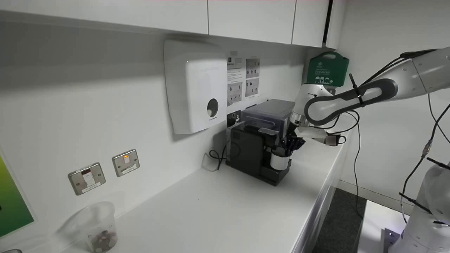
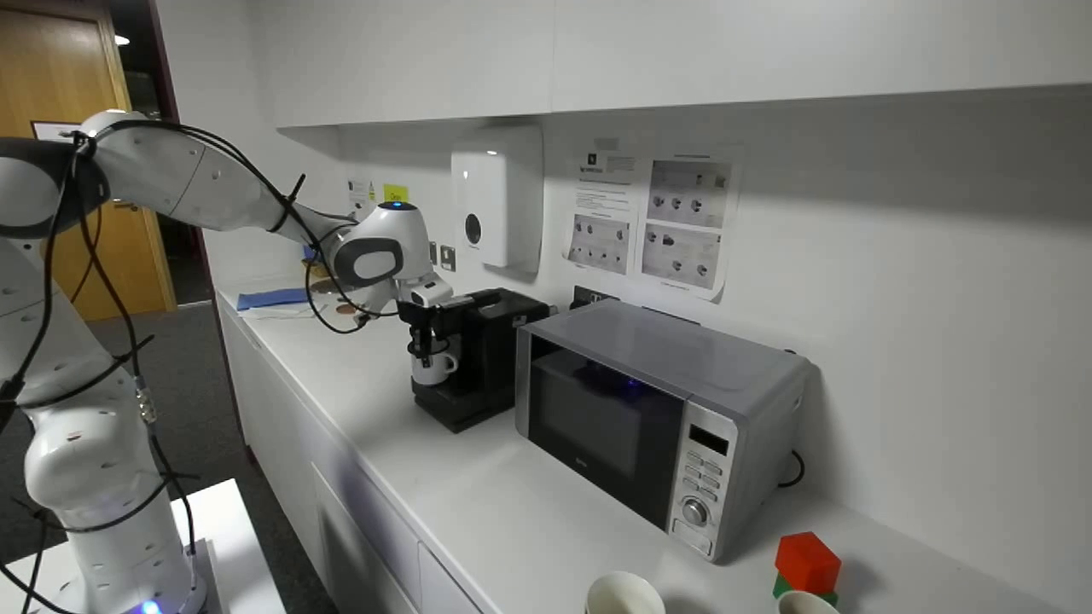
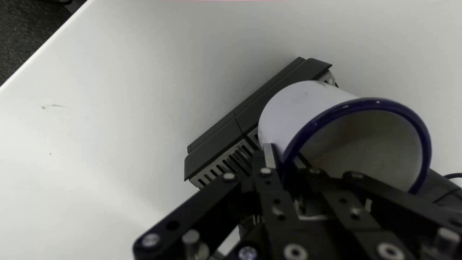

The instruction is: Put the cup on the coffee maker and then remove it and put it back on the table

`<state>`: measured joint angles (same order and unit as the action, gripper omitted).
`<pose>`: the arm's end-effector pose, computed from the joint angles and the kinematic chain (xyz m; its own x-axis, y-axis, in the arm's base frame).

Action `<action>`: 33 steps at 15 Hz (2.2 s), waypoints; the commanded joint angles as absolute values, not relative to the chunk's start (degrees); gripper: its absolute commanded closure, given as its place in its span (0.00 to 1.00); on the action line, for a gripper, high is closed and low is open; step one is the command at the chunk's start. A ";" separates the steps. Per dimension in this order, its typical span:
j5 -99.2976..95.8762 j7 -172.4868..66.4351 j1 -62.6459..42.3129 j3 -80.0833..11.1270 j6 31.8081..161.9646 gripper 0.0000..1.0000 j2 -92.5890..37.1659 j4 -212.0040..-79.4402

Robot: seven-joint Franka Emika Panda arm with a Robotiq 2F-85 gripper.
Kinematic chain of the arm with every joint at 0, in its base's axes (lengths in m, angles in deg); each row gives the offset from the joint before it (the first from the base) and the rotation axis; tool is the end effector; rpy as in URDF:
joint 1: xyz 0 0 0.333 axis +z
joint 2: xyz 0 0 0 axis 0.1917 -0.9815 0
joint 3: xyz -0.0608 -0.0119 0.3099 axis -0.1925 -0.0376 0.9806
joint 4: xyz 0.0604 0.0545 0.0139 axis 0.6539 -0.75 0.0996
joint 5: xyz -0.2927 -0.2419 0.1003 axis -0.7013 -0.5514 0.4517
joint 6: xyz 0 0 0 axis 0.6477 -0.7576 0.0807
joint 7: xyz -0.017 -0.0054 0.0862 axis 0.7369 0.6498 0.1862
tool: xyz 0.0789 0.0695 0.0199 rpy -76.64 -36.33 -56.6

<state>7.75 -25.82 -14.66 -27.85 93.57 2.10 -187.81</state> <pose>0.4838 -0.0050 0.4414 0.7933 -0.6004 0.1009 -0.5819 -0.7965 -0.1644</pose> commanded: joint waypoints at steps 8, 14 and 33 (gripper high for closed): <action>7.83 -27.97 -14.67 -28.56 93.31 0.98 6.02 -189.97; 8.27 -28.35 -14.43 -28.44 93.52 0.98 5.28 -189.79; 8.38 -29.33 -13.64 -27.91 94.08 0.98 5.74 -191.95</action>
<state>7.74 -28.16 -13.88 -27.83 93.75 3.04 -189.56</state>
